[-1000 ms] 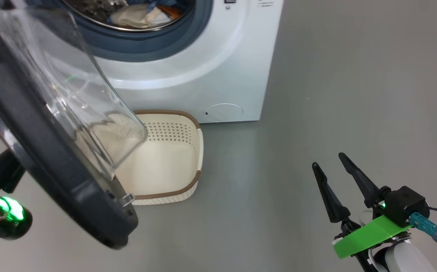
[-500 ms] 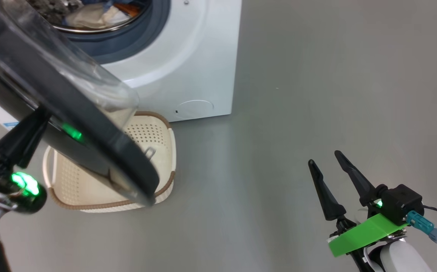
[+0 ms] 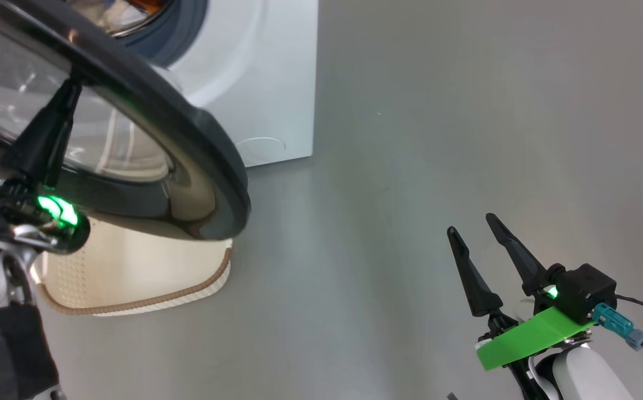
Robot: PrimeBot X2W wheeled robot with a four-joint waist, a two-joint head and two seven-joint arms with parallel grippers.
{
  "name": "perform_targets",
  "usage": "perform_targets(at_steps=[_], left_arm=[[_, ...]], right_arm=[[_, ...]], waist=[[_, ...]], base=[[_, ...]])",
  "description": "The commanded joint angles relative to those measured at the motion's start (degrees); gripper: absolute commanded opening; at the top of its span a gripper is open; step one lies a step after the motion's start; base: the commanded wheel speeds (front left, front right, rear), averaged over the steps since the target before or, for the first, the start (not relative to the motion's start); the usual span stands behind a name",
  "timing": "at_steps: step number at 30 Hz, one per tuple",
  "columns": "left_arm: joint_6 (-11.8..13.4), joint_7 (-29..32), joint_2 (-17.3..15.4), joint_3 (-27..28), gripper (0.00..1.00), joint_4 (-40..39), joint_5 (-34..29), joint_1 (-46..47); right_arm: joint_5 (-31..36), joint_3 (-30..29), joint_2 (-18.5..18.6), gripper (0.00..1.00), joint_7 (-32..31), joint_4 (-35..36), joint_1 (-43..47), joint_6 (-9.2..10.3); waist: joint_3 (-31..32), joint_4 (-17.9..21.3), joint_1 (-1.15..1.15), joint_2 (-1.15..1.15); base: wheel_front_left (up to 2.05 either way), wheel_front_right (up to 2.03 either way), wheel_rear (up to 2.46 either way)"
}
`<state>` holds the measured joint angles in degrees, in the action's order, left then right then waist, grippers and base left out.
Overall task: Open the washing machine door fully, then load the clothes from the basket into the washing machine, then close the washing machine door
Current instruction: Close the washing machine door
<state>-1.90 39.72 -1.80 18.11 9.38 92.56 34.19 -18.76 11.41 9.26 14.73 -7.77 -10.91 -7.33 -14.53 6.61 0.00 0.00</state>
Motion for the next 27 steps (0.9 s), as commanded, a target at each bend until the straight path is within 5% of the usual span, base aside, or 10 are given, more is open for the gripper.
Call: perform_targets(at_steps=[1,11,27], left_arm=[[-1.12,-0.84,-1.27,0.34,0.0,-0.65,-0.3,2.17],[-4.96,-9.21,-1.13,0.35,0.0,4.73,-1.49,5.81],[-5.58,-11.55,-1.22,0.99,0.0,6.51,-2.56,6.89]], right_arm=[[-0.84,1.16,-0.06,1.0,0.27,1.17,-1.43,-0.16],[-0.8,0.87,-0.01,1.0,0.27,1.46,-2.16,-0.16],[-0.72,-0.05,-0.5,1.0,0.27,1.27,-2.44,-0.16]], waist=[[-0.56,0.85,0.0,0.0],[-2.03,3.06,0.0,0.0],[-1.9,2.99,0.0,0.0]], base=[[0.0,0.0,0.0],[0.0,0.0,0.0],[0.0,0.0,0.0]])
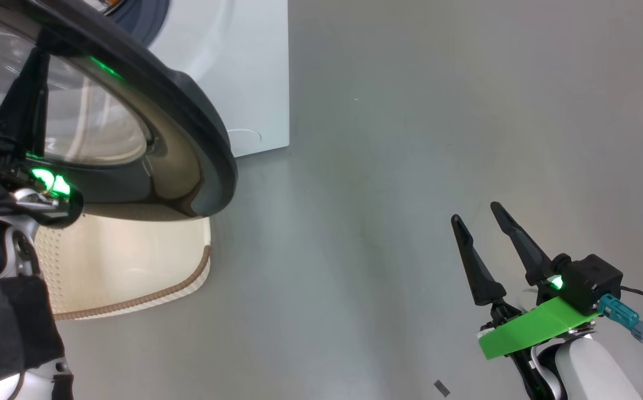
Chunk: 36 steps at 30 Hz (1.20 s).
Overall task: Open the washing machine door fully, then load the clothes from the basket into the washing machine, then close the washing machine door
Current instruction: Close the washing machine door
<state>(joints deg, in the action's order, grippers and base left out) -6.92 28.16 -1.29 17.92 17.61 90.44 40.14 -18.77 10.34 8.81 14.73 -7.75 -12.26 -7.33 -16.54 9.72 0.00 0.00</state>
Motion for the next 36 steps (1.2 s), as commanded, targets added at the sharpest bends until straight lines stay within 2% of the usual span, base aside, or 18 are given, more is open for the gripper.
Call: perform_targets(at_steps=[1,26,27,28,29,30,34,36], left_arm=[[-0.56,-0.1,-1.72,1.21,0.0,-1.92,-0.45,0.75],[-0.57,-4.48,-1.77,-0.65,0.0,-9.78,-4.07,-13.31],[-0.57,-5.17,-1.98,-0.82,0.09,-10.36,-4.92,-13.93],[-0.57,-6.2,-2.28,-1.06,0.3,-11.11,-6.12,-14.55],[-0.57,-7.01,-2.52,-1.51,0.7,-11.81,-7.12,-15.21],[-0.57,-8.07,-2.84,-1.95,1.0,-12.61,-8.23,-15.82],[-0.57,-12.12,-4.35,-3.81,1.0,-14.96,-11.98,-17.45],[-0.57,-15.32,-6.71,-6.2,1.0,-16.3,-16.04,-18.7]], right_arm=[[-0.7,0.89,-0.05,1.0,0.27,1.24,-1.02,-0.16],[-0.73,0.84,0.56,1.0,0.27,0.9,1.69,-0.16],[-0.75,0.9,0.58,1.0,0.27,0.89,1.75,-0.16],[-0.77,0.93,0.62,1.0,0.27,0.88,1.84,-0.16],[-0.79,0.96,0.65,1.0,0.27,0.89,1.9,-0.16],[-0.8,0.99,0.7,1.0,0.27,0.89,1.98,-0.16],[-0.81,1.08,0.8,1.0,0.27,0.9,2.2,-0.16],[-0.81,1.11,0.86,1.0,0.27,0.9,2.36,-0.16]], waist=[[0.34,-0.32,0.0,0.0],[7.55,-7.21,0.0,0.0],[7.76,-7.38,0.0,0.0],[7.95,-7.54,0.0,0.0],[8.09,-7.69,0.0,0.0],[8.24,-7.85,0.0,0.0],[8.62,-8.24,0.0,0.0],[8.82,-8.43,0.0,0.0]], base=[[0.0,0.0,0.0],[0.0,0.0,0.0],[0.0,0.0,0.0],[0.0,0.0,0.0],[0.0,0.0,0.0],[0.0,0.0,0.0],[0.0,0.0,0.0],[0.0,0.0,0.0]])
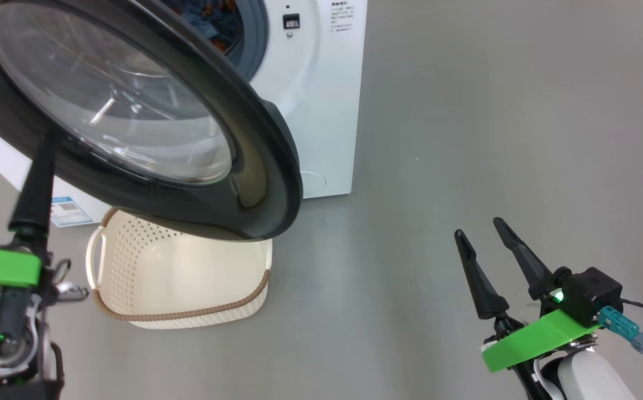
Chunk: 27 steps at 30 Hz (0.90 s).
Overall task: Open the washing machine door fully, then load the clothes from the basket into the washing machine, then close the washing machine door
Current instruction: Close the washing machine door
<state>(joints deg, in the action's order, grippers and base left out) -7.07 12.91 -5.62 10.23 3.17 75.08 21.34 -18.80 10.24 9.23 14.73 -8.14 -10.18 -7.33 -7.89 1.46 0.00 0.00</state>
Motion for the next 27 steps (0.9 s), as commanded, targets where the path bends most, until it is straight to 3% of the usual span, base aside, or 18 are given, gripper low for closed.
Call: perform_targets(at_steps=[1,7,12,17,27], left_arm=[[-0.41,-1.84,-3.6,-0.24,1.0,-2.4,-2.66,-0.6],[-0.42,-15.29,-11.18,-9.96,1.0,-2.2,-11.99,-3.21],[-0.42,-25.78,-17.8,-16.86,1.0,2.62,-23.48,-4.02],[-0.23,-27.8,-18.35,-16.7,1.0,6.54,-33.22,-4.08],[1.27,-27.9,-15.07,-11.14,1.0,3.54,-49.89,-8.34]], right_arm=[[-0.77,1.2,0.47,1.0,0.27,1.29,0.35,-0.16],[-0.88,1.32,0.75,1.0,0.27,1.31,0.82,-0.16],[-0.82,1.4,0.75,1.0,0.27,1.38,1.18,-0.16],[-0.74,1.38,0.68,1.0,0.27,1.57,1.61,-0.16],[-0.56,0.93,0.58,1.0,0.27,1.93,1.99,-0.16]], waist=[[0.28,-0.25,0.0,0.0],[0.96,-0.54,0.0,0.0],[1.67,-0.52,0.0,0.0],[2.02,-0.51,0.0,0.0],[1.68,-0.47,0.0,0.0]], base=[[0.0,0.0,0.0],[0.0,0.0,0.0],[0.0,0.0,0.0],[0.0,0.0,0.0],[0.0,0.0,0.0]])
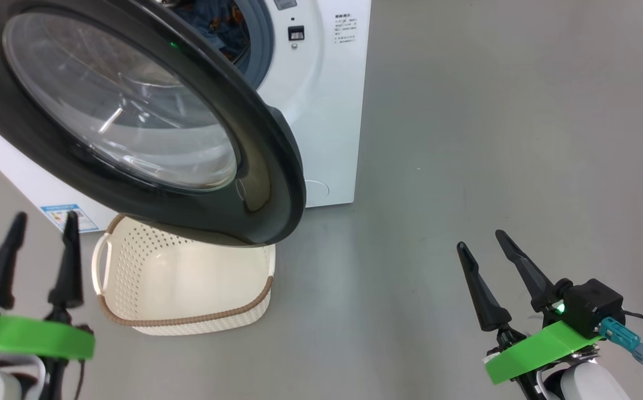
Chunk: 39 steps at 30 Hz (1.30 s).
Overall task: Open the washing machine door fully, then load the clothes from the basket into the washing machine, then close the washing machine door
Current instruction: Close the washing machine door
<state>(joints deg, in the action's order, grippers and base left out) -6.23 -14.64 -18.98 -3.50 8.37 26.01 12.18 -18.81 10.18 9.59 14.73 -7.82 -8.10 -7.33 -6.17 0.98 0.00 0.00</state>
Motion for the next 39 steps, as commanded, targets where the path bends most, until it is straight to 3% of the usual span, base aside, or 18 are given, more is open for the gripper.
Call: perform_targets(at_steps=[1,12,23,39], left_arm=[[0.53,-0.35,-1.11,3.14,1.0,-1.91,-1.73,0.14],[0.6,-0.35,5.56,8.43,1.0,-4.71,-9.85,-7.49],[0.19,-0.36,11.71,12.24,1.0,-5.61,-13.74,-14.0],[-0.1,-0.36,15.41,15.19,1.0,-7.59,-17.19,-17.64]], right_arm=[[-0.53,0.97,0.2,1.0,0.27,1.61,-0.08,-0.16],[-0.18,0.78,-0.13,1.0,0.27,1.76,-0.01,-0.16],[0.58,0.6,-0.21,1.0,0.27,1.92,0.42,-0.16],[1.21,-0.07,-0.32,1.0,0.27,2.06,1.5,-0.16]], waist=[[-0.06,0.02,0.0,0.0],[0.2,0.53,0.0,0.0],[1.31,0.77,0.0,0.0],[2.53,1.25,0.0,0.0]], base=[[0.0,0.0,0.0],[0.0,0.0,0.0],[0.0,0.0,0.0],[0.0,0.0,0.0]])
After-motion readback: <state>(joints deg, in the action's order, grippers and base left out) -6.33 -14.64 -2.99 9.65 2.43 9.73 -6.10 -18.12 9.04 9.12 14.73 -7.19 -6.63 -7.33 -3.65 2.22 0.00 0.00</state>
